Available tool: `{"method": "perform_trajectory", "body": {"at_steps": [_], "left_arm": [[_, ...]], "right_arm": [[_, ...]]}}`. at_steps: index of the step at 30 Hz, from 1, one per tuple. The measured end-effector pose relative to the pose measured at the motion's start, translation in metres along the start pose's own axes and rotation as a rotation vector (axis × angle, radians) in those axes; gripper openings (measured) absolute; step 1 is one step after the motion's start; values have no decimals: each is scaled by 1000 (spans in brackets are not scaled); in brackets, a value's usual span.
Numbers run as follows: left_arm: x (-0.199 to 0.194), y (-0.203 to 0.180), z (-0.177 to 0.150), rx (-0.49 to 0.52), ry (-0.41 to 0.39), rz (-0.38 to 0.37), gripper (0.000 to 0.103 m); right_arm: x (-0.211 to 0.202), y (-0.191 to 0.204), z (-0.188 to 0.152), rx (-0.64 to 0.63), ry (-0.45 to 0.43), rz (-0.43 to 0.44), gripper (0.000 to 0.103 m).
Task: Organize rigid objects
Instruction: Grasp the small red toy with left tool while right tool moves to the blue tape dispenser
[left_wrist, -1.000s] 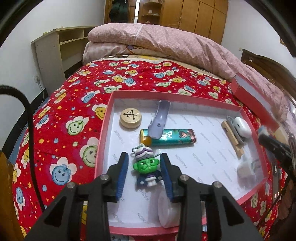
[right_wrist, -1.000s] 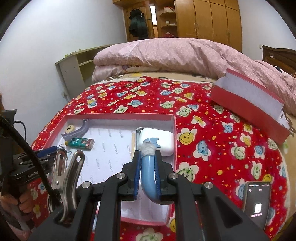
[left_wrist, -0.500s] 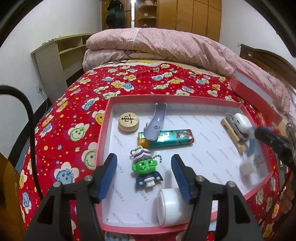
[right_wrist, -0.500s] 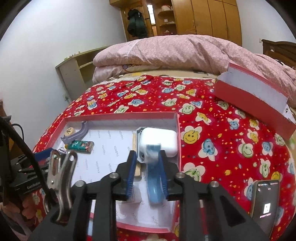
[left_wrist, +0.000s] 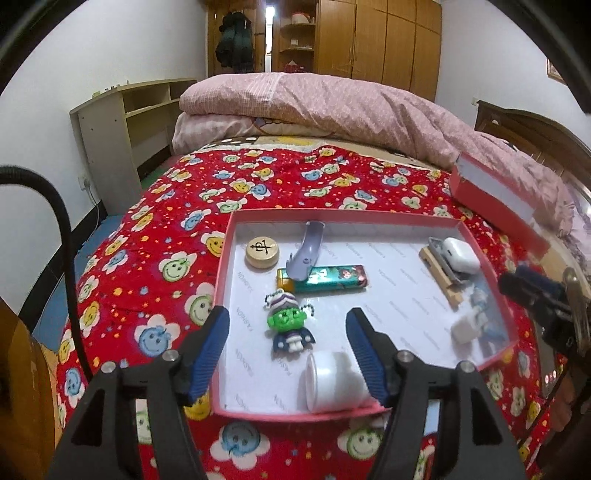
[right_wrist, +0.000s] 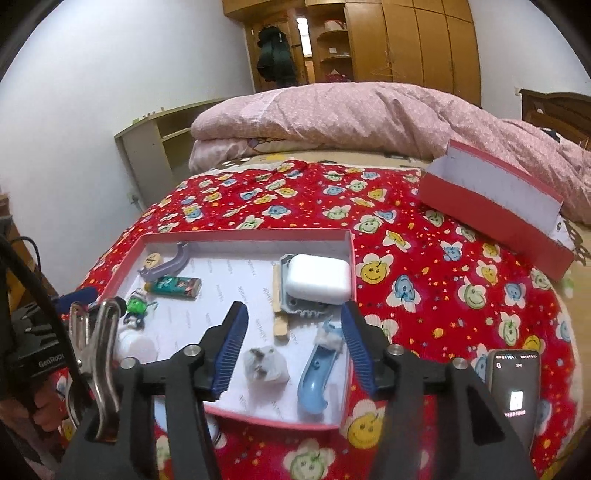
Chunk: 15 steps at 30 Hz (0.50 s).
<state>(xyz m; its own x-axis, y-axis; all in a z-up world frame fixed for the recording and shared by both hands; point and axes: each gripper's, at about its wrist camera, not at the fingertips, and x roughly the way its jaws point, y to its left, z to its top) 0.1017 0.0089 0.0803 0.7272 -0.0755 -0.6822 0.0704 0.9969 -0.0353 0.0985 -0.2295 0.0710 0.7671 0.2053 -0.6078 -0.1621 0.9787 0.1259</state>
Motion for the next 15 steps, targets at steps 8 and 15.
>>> {"method": "perform_trajectory", "body": {"at_steps": [8,15], "left_arm": [[-25,-3,-18,-15,-6,-30,69],[-46,-9,-38,-8,0,-48,69]], "right_arm": [[-27,7,-19,-11,4,17,56],[-51,14,-46,-22,10,22,56]]}}
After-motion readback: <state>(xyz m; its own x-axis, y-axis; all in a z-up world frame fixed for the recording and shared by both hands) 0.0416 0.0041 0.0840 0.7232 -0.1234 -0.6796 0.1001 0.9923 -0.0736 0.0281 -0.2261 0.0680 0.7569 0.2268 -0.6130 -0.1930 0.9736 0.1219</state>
